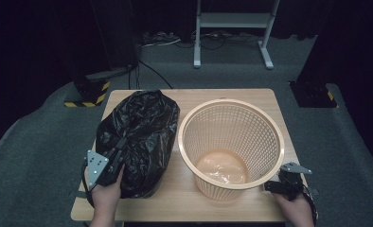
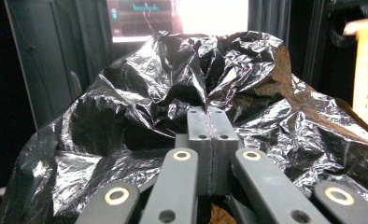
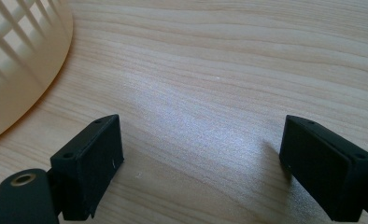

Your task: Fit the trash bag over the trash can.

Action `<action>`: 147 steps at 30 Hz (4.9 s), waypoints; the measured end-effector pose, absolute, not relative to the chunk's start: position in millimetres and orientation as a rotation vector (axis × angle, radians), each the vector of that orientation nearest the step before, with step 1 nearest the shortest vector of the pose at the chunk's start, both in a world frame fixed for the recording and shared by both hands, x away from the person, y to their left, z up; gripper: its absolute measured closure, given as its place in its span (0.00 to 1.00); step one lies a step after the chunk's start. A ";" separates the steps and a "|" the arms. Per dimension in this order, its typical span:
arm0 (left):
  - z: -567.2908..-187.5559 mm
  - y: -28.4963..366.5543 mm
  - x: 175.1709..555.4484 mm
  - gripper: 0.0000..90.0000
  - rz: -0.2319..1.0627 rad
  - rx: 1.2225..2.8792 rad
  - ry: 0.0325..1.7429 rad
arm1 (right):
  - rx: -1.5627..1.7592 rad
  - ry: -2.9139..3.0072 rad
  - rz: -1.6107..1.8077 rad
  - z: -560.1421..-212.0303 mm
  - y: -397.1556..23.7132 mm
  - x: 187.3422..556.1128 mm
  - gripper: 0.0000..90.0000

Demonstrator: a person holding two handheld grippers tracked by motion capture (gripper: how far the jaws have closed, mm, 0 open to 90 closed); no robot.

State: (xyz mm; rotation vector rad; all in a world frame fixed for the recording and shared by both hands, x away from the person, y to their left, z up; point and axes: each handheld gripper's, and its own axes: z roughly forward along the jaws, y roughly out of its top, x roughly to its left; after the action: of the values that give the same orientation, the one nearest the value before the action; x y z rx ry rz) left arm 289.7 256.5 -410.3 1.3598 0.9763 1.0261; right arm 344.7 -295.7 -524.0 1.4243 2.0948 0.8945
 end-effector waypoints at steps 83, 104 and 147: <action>-242.7 60.4 259.1 0.64 0.771 1.183 0.344 | 1.416 2.093 0.899 -524.1 -296.9 344.9 0.15; -300.2 130.3 272.0 0.57 0.959 1.231 0.544 | 1.421 2.092 0.896 -524.1 -296.6 344.5 0.15; -353.7 130.6 270.1 0.96 1.006 1.264 0.603 | 0.916 1.355 1.469 -315.2 -311.4 267.2 0.24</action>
State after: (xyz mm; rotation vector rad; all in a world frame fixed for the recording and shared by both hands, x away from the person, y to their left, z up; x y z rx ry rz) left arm 270.1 130.6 -353.7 1.2641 0.6034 1.0057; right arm 267.2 -311.4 -315.2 0.9156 1.3553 1.4690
